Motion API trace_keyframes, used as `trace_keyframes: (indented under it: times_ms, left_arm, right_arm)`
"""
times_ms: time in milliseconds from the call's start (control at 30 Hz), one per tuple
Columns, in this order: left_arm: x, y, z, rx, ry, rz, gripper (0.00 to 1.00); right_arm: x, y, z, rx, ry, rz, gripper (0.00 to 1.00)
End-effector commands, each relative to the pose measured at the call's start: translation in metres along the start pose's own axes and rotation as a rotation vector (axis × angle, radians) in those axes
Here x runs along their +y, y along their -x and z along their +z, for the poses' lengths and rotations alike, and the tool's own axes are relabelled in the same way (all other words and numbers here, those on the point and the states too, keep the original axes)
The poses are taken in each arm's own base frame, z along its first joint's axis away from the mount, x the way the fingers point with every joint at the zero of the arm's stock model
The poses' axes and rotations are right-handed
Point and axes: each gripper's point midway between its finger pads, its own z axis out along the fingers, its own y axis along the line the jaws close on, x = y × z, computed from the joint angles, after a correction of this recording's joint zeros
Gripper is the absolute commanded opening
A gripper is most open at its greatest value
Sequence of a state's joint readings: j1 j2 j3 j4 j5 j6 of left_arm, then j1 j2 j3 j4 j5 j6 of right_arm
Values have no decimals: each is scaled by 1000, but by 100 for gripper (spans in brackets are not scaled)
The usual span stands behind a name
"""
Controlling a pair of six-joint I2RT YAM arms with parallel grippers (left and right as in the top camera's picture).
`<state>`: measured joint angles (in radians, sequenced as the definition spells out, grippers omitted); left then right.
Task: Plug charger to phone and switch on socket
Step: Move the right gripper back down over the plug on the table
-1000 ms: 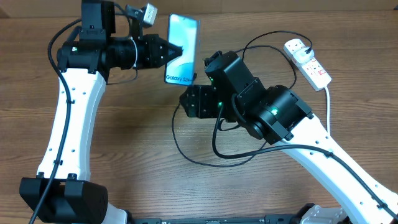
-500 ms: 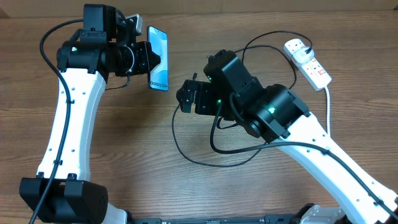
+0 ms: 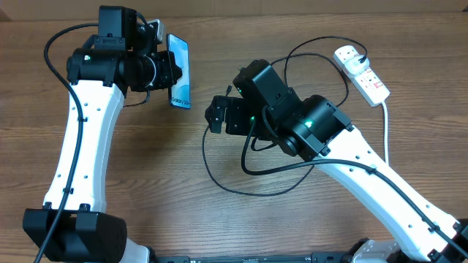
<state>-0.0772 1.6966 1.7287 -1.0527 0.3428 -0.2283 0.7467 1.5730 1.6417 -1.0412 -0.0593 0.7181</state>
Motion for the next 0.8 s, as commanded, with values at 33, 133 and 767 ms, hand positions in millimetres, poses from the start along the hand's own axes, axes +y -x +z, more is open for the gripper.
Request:
trace_keyframes:
  times_ms: [33,133,767]
  left_arm:
    - [0,5,-4,-22,9,29,4]
    - [0,5,-4,-22,8,30,4]
    - [-1,7,-4,-26,7,31,4]
  right_arm:
    - [9,9,-10,-21,41,-15,100]
    - [10,29,-22,-51,68,-20,95]
    - [-34,115,68,73,-53,54,96]
